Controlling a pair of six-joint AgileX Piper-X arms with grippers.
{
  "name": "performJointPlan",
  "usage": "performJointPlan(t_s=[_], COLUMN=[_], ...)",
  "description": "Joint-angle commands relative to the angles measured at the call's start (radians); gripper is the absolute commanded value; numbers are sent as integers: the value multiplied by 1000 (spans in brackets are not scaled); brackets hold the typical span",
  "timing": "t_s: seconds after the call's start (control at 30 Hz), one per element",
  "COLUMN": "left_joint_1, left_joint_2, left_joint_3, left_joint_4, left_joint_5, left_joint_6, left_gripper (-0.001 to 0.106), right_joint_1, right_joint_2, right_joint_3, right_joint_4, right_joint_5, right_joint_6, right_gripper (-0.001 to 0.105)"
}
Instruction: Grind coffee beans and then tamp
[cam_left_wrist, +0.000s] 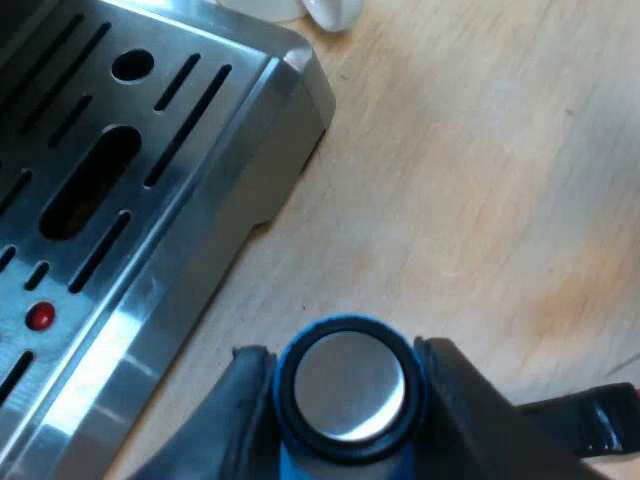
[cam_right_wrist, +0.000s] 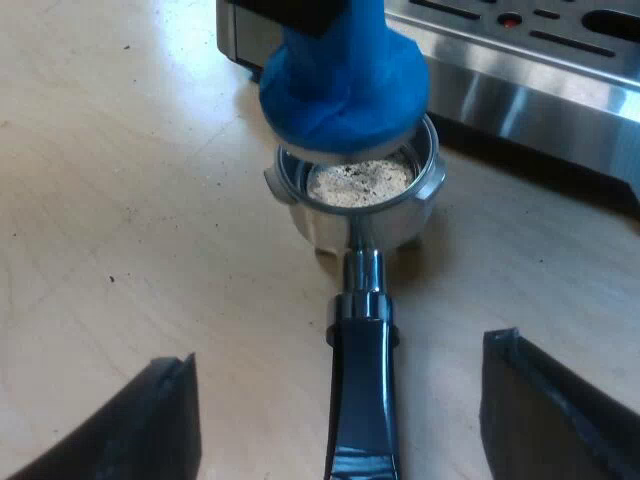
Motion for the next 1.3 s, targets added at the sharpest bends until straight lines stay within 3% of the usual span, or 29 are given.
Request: performJointPlan(t_s=[0.03,1.3], left_joint_1=[-2,-2], left_joint_2=[12,70], left_joint_3=[-11,5], left_joint_4=[-19,-62], left_joint_5=[-30,-93], left_joint_6=[15,24], left_gripper=[1,1], right_joint_1=[-6,-6], right_joint_2=[-7,-7], right_joint_3=[-3,-3], right_joint_4=[-12,-12], right_joint_5=[-2,-2], right_joint_6=[-11,-11], right_gripper=[62,62])
